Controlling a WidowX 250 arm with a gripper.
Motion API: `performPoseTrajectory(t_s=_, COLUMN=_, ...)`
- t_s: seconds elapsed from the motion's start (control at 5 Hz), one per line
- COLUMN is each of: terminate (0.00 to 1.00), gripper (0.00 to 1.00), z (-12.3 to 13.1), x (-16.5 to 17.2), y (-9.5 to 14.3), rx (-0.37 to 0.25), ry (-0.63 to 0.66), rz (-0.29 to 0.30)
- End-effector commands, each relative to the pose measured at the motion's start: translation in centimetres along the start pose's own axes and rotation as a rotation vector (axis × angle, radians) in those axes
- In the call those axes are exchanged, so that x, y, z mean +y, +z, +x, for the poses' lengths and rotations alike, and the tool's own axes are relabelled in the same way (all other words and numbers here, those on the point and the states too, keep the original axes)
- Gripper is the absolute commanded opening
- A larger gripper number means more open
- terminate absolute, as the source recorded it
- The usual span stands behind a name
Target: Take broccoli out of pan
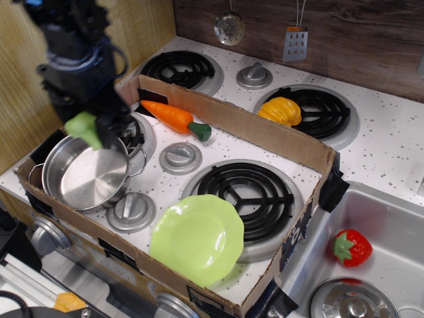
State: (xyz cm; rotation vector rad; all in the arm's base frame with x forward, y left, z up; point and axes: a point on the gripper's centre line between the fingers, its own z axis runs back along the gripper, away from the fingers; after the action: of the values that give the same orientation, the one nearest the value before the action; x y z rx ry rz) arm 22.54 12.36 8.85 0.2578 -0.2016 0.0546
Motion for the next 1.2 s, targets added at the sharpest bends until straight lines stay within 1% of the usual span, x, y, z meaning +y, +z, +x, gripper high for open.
performPoseTrajectory(t_s=0.0, terminate=0.0, gripper=0.0, z=4.1, x=-4.6, y=0.9, rx=-0.043, ry=0.011, rz=-0.108)
performPoseTrajectory(t_s=0.2, terminate=0.0, gripper=0.0, z=5.0, x=-6.7, y=-0.2, rx=-0.067, ry=0.027, rz=-0.152)
performPoseTrajectory(t_s=0.4, terminate=0.0, gripper=0.0, z=5.8, x=-8.4, y=-1.5, rx=-0.072, ry=0.039, rz=-0.187)
performPoseTrajectory(t_s=0.6, terminate=0.0, gripper=0.0, z=7.4, x=-9.7, y=-1.9, rx=-0.103, ry=0.028, rz=-0.207)
performPoseTrajectory(t_s=0.8, terminate=0.0, gripper=0.0, z=9.2, x=-11.1, y=-2.3, rx=-0.101, ry=0.004, rz=-0.236)
performPoseTrajectory(t_s=1.0, terminate=0.0, gripper=0.0, z=10.4, x=-12.0, y=-2.9, rx=-0.09, ry=-0.021, rz=-0.279)
